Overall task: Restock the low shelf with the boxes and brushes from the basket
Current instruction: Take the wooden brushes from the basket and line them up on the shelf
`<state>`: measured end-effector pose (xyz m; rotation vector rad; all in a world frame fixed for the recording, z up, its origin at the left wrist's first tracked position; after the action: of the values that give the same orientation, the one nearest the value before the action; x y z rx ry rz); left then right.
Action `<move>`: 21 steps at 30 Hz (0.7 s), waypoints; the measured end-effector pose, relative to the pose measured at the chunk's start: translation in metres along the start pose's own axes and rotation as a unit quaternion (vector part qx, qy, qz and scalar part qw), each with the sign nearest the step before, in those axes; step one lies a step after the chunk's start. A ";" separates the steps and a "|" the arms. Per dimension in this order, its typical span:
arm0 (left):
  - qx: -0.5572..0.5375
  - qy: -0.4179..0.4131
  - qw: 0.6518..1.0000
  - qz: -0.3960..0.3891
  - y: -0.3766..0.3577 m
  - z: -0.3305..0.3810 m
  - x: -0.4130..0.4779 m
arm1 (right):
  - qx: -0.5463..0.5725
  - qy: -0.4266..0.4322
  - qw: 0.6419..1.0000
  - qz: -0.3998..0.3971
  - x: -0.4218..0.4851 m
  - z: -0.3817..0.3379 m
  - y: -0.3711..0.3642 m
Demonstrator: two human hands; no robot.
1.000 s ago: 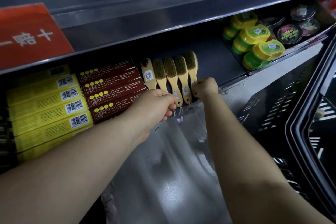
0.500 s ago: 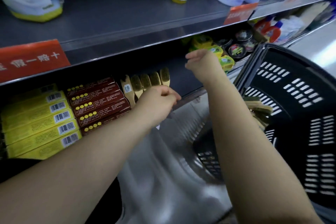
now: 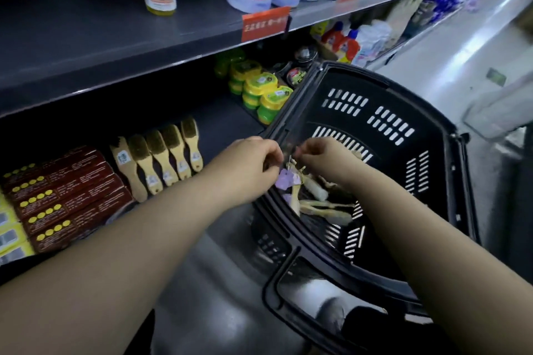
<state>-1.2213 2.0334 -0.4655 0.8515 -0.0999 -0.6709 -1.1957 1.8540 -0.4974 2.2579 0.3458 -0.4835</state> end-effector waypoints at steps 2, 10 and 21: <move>0.043 -0.025 0.998 -0.025 -0.006 0.003 0.020 | 0.002 -0.057 0.998 -0.017 0.017 0.039 0.001; 0.035 -0.114 0.992 -0.046 -0.014 0.015 0.073 | -0.228 -0.221 0.934 -0.167 0.071 0.168 -0.013; 0.266 -0.121 0.951 -0.102 -0.049 0.017 0.098 | -0.335 -0.255 0.897 -0.137 0.113 0.263 -0.055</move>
<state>-1.1743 1.9418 -0.5069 1.3066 -0.4330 -0.9627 -1.1779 1.7032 -0.7458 1.3564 0.4694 -0.9195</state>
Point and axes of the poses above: each hand's wrist, its own x-axis towards the middle knuckle, its own y-axis out of the back of the hand, z = x × y, the point moved 3 cm from there along x, towards the middle knuckle, and after that the axes turned 12 degrees about -z, right-handed, at the moved point
